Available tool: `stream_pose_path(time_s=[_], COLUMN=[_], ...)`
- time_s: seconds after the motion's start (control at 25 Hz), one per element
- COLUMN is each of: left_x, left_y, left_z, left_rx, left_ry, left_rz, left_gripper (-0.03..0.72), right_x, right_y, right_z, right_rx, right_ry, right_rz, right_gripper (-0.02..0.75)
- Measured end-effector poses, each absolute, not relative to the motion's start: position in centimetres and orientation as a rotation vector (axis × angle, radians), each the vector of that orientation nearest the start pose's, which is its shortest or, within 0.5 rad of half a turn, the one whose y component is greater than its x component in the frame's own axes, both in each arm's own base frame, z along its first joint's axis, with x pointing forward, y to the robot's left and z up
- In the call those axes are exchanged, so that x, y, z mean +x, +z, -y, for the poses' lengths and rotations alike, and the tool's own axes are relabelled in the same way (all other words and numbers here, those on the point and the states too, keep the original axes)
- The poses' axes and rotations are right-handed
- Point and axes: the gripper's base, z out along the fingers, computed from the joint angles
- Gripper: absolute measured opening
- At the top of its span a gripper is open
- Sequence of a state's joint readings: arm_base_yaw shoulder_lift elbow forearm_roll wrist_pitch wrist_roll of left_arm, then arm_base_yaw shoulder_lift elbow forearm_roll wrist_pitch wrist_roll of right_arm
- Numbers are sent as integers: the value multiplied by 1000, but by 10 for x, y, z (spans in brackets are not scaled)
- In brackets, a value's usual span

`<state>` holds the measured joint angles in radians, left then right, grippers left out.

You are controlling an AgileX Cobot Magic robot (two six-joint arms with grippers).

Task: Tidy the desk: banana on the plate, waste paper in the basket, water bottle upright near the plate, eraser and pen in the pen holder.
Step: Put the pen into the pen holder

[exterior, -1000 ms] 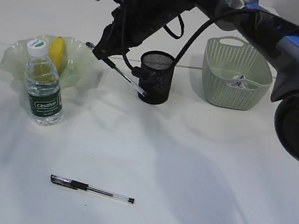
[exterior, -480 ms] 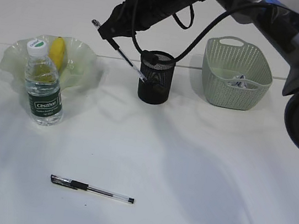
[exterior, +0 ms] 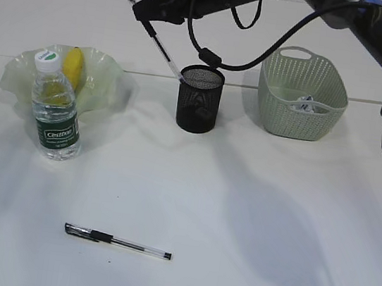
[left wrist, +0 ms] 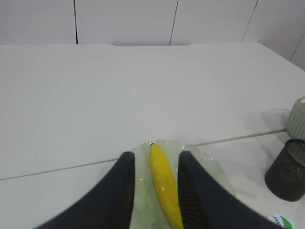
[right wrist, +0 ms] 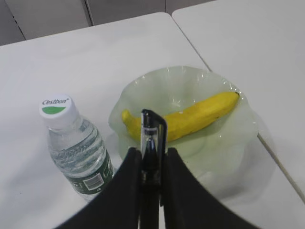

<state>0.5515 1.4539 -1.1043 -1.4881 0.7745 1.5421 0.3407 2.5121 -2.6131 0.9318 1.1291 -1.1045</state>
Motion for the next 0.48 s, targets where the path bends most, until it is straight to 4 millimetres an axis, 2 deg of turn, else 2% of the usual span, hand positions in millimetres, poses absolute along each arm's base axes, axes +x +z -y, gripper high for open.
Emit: stream_pose_path(time_s=[0.24, 0.48], left_x=[301, 301], left_y=[341, 341], left_z=[-111, -111], left_rx=[95, 96], left_ry=[-281, -280], left_rz=[-1831, -1832], left_gripper=[214, 214], right_x=[498, 509], right_y=[295, 299], right_z=[-223, -208], right_rx=[-1241, -1199], right_ry=[790, 711], right_rz=[-1587, -1526], right_gripper=[61, 60])
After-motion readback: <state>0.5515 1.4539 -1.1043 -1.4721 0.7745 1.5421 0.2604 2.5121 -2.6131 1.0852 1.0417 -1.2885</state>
